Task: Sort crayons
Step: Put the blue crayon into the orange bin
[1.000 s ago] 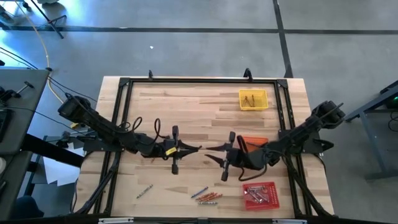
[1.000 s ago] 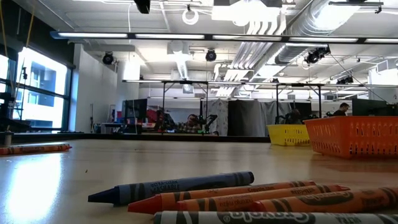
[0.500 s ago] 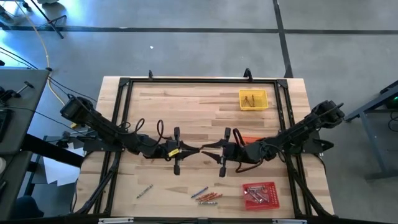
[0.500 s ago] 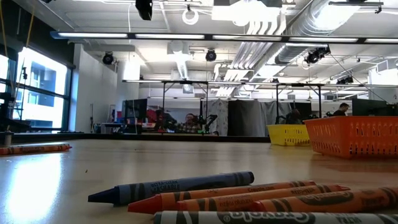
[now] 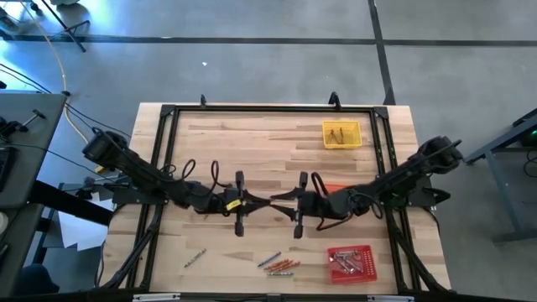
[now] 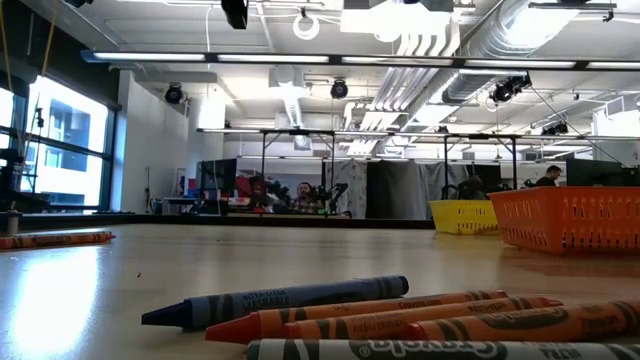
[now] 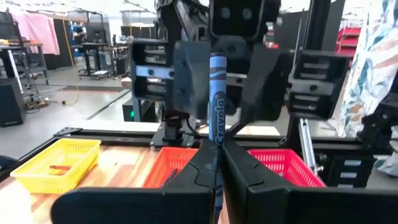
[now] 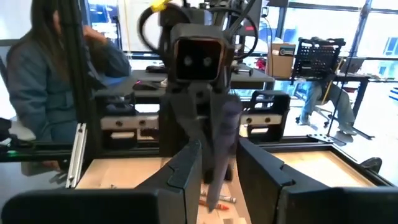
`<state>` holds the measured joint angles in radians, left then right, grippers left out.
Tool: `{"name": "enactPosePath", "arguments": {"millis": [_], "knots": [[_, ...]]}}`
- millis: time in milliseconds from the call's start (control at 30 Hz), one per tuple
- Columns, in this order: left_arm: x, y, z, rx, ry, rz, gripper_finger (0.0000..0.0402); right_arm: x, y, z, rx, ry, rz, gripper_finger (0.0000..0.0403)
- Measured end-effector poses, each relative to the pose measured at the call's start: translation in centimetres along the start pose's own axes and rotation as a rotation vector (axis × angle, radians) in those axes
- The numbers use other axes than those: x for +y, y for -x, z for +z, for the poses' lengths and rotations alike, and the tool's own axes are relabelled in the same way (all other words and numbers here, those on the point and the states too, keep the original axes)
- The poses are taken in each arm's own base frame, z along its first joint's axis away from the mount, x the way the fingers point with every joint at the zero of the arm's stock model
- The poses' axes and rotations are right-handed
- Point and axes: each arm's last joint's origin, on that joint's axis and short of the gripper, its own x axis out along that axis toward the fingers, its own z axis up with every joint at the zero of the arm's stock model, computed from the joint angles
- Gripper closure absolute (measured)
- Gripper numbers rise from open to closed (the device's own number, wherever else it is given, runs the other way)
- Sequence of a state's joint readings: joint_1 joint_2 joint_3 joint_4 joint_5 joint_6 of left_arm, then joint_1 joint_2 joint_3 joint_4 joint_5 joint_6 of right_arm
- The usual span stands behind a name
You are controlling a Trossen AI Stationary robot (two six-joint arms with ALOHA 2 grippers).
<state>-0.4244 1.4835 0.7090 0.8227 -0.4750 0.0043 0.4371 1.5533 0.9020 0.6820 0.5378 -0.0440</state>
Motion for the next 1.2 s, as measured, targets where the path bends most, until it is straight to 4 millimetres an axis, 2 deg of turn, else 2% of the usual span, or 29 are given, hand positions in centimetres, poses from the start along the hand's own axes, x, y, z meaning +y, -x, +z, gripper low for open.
{"name": "enactPosePath", "arguments": {"millis": [300,400,533,700,867,1067,1200], "knots": [[0.4,-0.5,-0.7,0.014,-0.008,0.018,0.0401,-0.8,-0.8,-0.3,-0.016,-0.010,0.002,0.0310],[0.4,-0.5,-0.7,0.016,-0.009,0.018,0.0401,-0.7,-0.8,-0.3,-0.019,-0.011,0.000,0.0332],[0.4,-0.5,-0.7,0.015,-0.009,0.020,0.0401,-0.7,-0.8,-0.3,-0.020,-0.014,0.000,0.0389],[0.4,-0.5,-0.7,0.016,-0.009,0.022,0.0397,-0.8,-0.8,-0.4,-0.009,-0.048,-0.033,0.0394],[0.5,-0.5,-0.6,0.010,-0.025,0.063,0.0366,-1.2,-0.6,-0.9,0.049,-0.030,-0.160,0.0397],[0.5,-0.5,-0.7,0.016,-0.035,0.081,0.0314,-2.9,1.2,0.1,0.159,0.025,-0.395,0.0398],[0.6,-0.5,-0.8,0.031,-0.034,0.084,0.0292,-4.3,3.7,0.3,0.302,-0.080,-0.425,0.0400]]}}
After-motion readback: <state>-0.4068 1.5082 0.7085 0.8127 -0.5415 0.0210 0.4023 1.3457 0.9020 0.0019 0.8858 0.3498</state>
